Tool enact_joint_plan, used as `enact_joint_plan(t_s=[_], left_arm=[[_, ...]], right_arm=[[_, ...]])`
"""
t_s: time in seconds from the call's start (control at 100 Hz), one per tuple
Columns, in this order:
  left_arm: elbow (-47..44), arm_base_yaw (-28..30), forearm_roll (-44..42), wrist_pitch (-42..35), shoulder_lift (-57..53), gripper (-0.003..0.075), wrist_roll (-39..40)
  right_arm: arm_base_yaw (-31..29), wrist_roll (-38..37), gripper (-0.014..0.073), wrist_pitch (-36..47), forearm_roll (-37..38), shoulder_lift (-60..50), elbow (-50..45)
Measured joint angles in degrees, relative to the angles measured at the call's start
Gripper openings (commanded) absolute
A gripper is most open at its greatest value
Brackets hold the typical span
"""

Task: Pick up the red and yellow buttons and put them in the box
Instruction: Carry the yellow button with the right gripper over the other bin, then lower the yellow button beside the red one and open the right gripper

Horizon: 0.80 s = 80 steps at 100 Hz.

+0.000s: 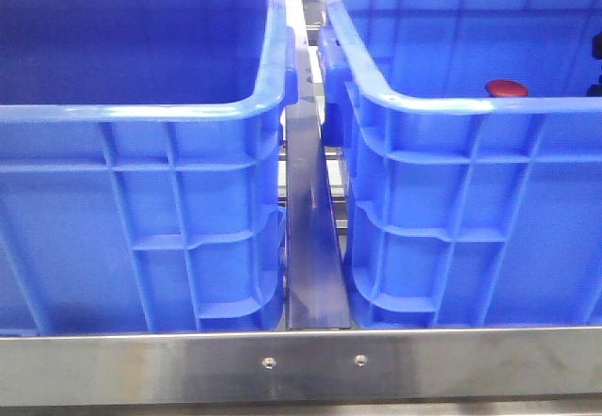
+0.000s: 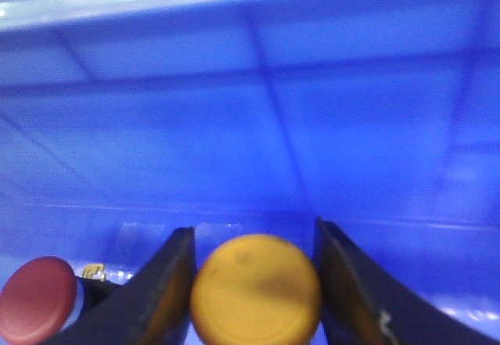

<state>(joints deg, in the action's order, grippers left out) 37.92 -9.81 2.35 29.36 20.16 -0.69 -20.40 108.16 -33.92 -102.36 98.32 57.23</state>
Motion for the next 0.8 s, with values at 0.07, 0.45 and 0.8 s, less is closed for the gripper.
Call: enact_joint_plan(t_s=[0.07,0.45,0.8], left_arm=[[0.0,0.0,0.0,0.0,0.0,-0.0019,0.0],[-0.13,0.0,0.09,0.0,0.0,-0.0019,0.0],[-0.13,0.0,0.09,0.02,0.0,-0.0019,0.0]], right_arm=[[0.0,0.7,0.0224,-0.13,0.0,1.07,0.67],[2.22,6.2,0.0224,-0.46,0.0,5.37,2.78],[2.3,6.98,0.0237,-1.66,-1.27,6.95,3.27]])
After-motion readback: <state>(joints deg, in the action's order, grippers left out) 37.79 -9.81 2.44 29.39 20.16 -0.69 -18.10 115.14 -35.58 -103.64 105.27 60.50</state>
